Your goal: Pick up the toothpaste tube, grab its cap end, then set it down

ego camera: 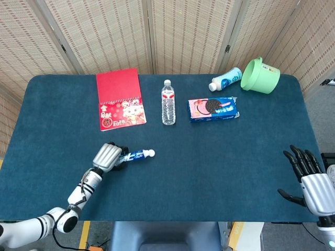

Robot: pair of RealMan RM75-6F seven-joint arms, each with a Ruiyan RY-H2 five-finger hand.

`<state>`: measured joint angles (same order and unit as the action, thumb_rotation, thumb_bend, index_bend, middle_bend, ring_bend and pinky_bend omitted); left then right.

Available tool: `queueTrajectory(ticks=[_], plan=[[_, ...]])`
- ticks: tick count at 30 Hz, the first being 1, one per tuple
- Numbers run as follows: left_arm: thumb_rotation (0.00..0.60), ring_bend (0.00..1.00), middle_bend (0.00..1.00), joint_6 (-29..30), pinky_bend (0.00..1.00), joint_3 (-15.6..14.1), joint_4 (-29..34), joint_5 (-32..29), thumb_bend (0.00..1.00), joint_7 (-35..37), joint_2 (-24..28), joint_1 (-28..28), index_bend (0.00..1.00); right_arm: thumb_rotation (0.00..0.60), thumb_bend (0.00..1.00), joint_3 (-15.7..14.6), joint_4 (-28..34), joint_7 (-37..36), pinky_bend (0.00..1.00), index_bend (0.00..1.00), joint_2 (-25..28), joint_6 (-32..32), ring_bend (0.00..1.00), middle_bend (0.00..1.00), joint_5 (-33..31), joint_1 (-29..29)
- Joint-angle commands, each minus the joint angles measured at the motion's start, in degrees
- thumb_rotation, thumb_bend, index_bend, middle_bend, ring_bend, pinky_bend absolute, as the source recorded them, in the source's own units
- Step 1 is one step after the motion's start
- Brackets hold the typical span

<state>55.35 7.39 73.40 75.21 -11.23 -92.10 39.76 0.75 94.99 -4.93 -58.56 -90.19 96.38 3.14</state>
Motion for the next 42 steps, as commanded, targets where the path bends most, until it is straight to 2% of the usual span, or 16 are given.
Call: queueTrajectory(ticks=[1,5,10,17,26,36,42], plan=[[0.600,0.62,0.70,2.4,0.43,-0.6,1.5,5.4,0.44,7.2,3.1,0.3,0.71,0.600,0.00,0.3,1.6,1.2,0.00,0.00,0.8,0.7,0.00,0.00,1.6,1.3],[0.600,0.63,0.72,4.9,0.45,-0.6,5.2,10.3,0.44,13.9,6.4,0.8,0.73,0.600,0.00,1.1,4.9,4.2,0.00,0.00,2.3,3.2,0.00,0.00,3.8,4.0],[0.600,0.64,0.73,6.7,0.45,-0.7,11.0,14.5,0.45,18.6,10.2,1.8,0.73,0.600,0.00,2.5,9.8,8.7,0.00,0.00,3.4,7.9,0.00,0.00,5.8,8.2],[0.600,0.65,0.74,7.1,0.45,-0.7,19.4,17.2,0.45,22.7,14.5,3.1,0.73,0.600,0.00,5.2,13.8,13.8,0.00,0.00,1.3,14.9,0.00,0.00,5.7,14.4],[0.600,0.65,0.74,6.4,0.45,-0.3,25.5,17.2,0.45,25.4,17.5,4.1,0.73,0.600,0.00,7.6,14.5,16.0,0.00,0.00,-4.3,20.2,0.00,0.00,4.3,20.6],[0.600,0.65,0.75,5.2,0.45,-0.4,28.9,16.8,0.46,26.4,18.9,4.8,0.74,0.600,0.00,9.7,13.0,18.5,0.00,0.00,-10.8,22.0,0.00,0.00,4.6,25.7],[0.600,0.65,0.75,5.1,0.45,-0.8,30.0,17.1,0.46,25.4,19.4,5.0,0.74,0.600,0.00,10.1,13.0,19.5,0.00,0.00,-13.0,23.8,0.00,0.00,4.2,28.4]])
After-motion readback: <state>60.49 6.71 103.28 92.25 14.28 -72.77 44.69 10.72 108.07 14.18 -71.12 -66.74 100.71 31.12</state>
